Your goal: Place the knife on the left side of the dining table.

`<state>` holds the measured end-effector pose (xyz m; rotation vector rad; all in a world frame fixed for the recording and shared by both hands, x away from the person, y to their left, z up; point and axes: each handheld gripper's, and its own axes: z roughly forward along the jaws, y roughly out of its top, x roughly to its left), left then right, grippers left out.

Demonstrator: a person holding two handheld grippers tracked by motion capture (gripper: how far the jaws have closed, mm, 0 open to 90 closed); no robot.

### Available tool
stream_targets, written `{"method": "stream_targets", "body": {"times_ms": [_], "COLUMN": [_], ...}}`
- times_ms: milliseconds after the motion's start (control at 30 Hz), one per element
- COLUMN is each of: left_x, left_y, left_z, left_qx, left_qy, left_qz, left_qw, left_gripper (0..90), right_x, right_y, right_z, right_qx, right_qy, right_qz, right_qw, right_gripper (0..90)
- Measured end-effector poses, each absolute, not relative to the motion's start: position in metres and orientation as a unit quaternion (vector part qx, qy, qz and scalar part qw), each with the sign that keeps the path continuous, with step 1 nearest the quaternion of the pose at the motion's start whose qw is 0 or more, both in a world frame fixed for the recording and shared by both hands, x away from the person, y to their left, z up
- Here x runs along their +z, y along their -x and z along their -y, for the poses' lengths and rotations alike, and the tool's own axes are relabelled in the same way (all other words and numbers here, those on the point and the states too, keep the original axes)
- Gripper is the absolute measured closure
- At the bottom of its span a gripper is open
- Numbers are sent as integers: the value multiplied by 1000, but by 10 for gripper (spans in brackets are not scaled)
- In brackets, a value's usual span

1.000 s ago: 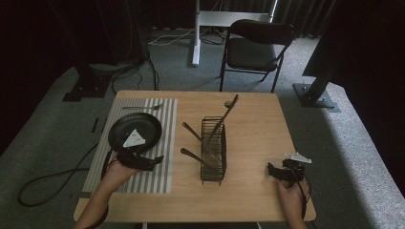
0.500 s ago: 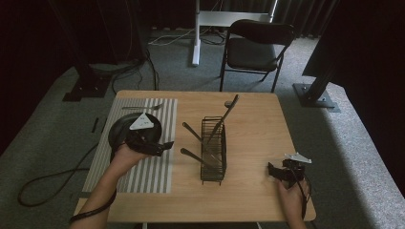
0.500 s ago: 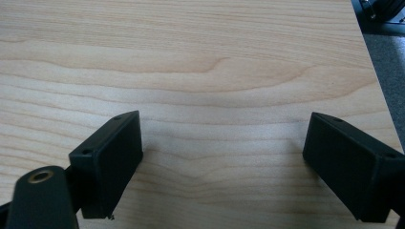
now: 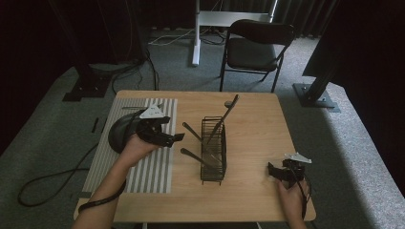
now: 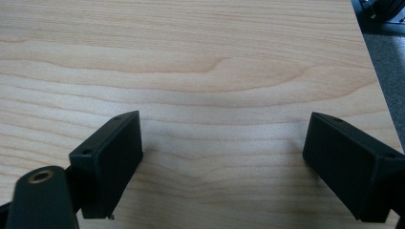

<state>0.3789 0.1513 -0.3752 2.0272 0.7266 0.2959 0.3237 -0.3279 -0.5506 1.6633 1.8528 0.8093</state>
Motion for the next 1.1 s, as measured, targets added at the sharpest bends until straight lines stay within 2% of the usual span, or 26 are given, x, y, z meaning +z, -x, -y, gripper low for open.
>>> {"method": "stream_targets", "body": {"times_ms": [133,233,267,333,367,400,467,667,800,933,1100], "left_x": [-376,-376,-376,-376,-376,-377,-378,-382,-382,-381,-376], "left_y": [-383,-384,-385,-386,-386,-387,-388,-389,-389,-388,-385], "left_z": [-144,-143,-143,-143,-143,-142,-142,-143,-142,-140,-137], "left_qx": [114,113,113,106,104,101,98,78,73,69,72], "left_qy": [-825,-820,-819,-819,-819,-819,-817,-808,-809,-811,-816], "left_qz": [-304,-307,-308,-307,-306,-306,-312,-318,-316,-310,-304], "left_qw": [463,470,471,474,473,475,475,489,490,492,486], "left_gripper": [151,256,256,349,349,441,484,588,625,720,760], "right_x": [-551,-551,-551,-551,-551,-551,-551,-551,-551,-551,-551], "right_y": [-324,-324,-324,-324,-324,-324,-324,-324,-324,-324,-324], "right_z": [328,328,328,328,328,328,328,328,328,328,328], "right_qx": [299,299,299,299,299,299,299,298,298,299,299], "right_qy": [-614,-614,-614,-614,-614,-614,-614,-614,-613,-614,-614], "right_qz": [-683,-683,-683,-683,-683,-683,-684,-684,-684,-683,-684], "right_qw": [259,259,259,259,259,259,259,259,259,258,259], "right_gripper": [124,124,124,124,124,124,124,125,125,125,125]}}
